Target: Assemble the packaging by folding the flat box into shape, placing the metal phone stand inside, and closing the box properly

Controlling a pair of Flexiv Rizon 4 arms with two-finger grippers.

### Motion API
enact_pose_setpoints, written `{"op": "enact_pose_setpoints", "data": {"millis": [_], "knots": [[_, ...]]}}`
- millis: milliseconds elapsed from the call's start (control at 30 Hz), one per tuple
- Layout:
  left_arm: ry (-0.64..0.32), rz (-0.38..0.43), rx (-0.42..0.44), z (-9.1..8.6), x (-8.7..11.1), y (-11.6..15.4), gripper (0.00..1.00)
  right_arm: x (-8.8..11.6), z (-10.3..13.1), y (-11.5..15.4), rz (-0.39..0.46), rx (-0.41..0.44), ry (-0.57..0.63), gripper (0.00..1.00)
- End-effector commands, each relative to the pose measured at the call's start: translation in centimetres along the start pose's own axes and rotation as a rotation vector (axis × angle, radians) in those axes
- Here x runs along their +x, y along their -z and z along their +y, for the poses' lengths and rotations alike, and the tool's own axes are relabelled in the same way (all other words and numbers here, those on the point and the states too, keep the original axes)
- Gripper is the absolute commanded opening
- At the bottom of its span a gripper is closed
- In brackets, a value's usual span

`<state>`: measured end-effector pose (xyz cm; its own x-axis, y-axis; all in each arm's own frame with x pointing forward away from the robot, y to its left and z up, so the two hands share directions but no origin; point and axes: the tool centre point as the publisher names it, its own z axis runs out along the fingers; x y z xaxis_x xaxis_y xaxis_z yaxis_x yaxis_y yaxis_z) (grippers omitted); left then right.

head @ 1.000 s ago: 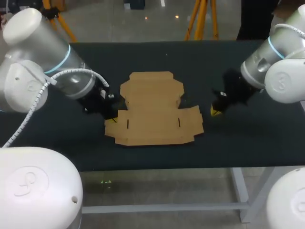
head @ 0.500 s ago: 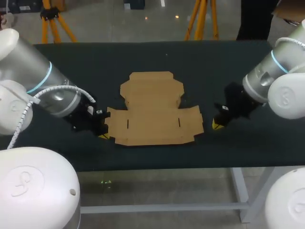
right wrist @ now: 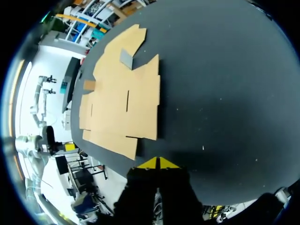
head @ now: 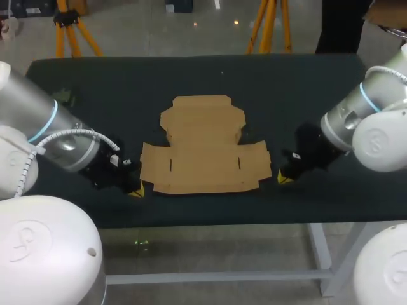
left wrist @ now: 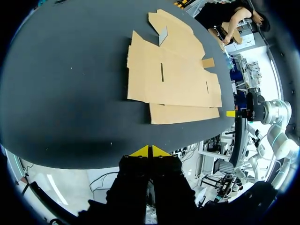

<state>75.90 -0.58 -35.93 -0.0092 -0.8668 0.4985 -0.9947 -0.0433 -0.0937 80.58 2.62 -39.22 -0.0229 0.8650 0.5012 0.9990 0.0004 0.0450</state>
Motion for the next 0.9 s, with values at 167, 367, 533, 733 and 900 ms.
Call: {"op": "enact_pose_setpoints", "data": {"millis": [167, 367, 533, 733, 900], "knots": [[-0.013, 0.018, -0.025, -1.0, -0.4, -1.8, 0.00, 0.5, 0.5, -2.1, 0.014, 0.014, -0.009, 0.00], [-0.027, 0.014, -0.053, -1.6, -0.3, -2.9, 0.00, 1.2, 1.1, -3.5, 0.015, 0.039, -0.008, 0.00], [-0.029, 0.013, -0.068, -1.9, -0.4, -3.4, 0.00, 1.5, 1.4, -4.1, 0.013, 0.047, -0.011, 0.00], [-0.038, 0.021, -0.084, -2.4, -0.4, -4.2, 0.00, 1.8, 1.8, -4.7, 0.017, 0.049, -0.005, 0.00], [-0.041, 0.026, -0.096, -2.7, -0.3, -4.7, 0.00, 1.9, 2.0, -4.9, 0.026, 0.052, 0.000, 0.00]]}}
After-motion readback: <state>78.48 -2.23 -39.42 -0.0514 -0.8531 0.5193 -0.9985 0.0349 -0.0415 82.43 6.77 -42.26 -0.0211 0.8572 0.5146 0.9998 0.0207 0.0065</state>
